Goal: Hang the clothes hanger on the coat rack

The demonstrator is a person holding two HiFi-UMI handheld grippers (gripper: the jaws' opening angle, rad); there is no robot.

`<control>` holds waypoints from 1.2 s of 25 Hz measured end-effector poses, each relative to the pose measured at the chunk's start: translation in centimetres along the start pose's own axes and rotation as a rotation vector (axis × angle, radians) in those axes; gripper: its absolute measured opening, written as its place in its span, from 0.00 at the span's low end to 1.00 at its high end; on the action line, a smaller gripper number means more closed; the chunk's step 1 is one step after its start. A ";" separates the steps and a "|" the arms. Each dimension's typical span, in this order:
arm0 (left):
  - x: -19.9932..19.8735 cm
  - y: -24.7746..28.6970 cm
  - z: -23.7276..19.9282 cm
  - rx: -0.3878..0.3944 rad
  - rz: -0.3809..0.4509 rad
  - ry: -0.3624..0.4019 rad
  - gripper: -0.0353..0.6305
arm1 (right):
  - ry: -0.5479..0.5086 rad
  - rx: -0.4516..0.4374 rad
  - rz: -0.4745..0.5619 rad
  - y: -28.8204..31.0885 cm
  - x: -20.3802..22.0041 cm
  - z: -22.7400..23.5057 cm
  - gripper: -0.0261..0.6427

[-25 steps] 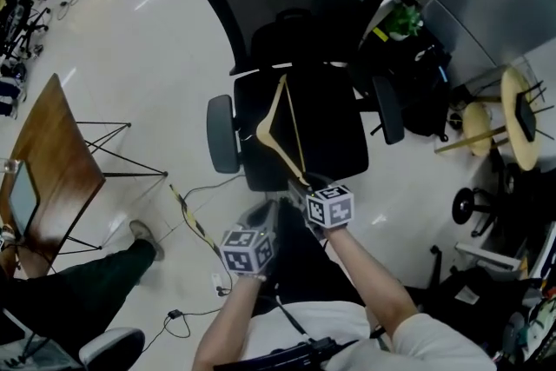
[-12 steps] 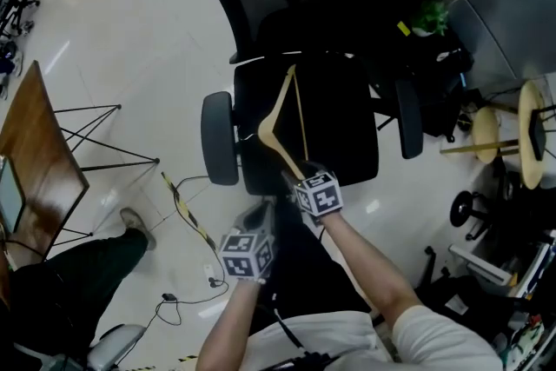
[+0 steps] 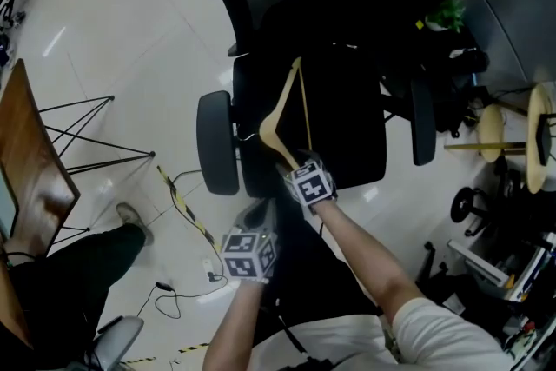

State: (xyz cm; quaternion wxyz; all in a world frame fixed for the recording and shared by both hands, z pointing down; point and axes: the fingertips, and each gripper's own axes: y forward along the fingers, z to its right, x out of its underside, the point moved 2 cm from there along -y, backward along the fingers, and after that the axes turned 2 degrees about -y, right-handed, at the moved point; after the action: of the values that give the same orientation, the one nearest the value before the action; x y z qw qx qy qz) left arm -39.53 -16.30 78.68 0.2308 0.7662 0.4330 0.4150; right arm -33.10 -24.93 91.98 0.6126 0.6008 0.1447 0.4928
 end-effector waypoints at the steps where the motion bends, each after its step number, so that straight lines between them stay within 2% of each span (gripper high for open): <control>1: 0.1 0.1 -0.2 -0.003 -0.003 -0.005 0.05 | -0.012 0.000 -0.005 0.5 -0.2 0.0 0.46; 14: 1.2 1.7 -1.1 0.006 -0.026 -0.070 0.05 | -0.068 0.029 -0.076 5.6 0.2 1.3 0.44; 17: 1.4 1.9 -1.1 0.010 -0.026 -0.075 0.05 | -0.077 0.030 -0.091 6.3 0.3 1.3 0.40; 24: 1.8 2.1 -1.1 0.009 -0.027 -0.093 0.05 | -0.108 0.041 -0.108 6.5 0.9 1.5 0.39; 27: 1.8 2.2 -1.1 0.008 -0.025 -0.098 0.05 | -0.119 0.032 -0.108 6.5 0.8 1.1 0.32; 30: 1.7 2.2 -0.9 0.010 -0.024 -0.099 0.05 | -0.106 0.027 -0.099 6.5 0.7 1.0 0.31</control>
State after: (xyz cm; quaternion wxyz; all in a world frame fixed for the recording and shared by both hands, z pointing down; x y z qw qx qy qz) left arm -38.71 -16.01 81.49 0.2529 0.7817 0.4323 0.3716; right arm -34.83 -26.32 98.24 0.6348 0.6265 0.1482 0.4273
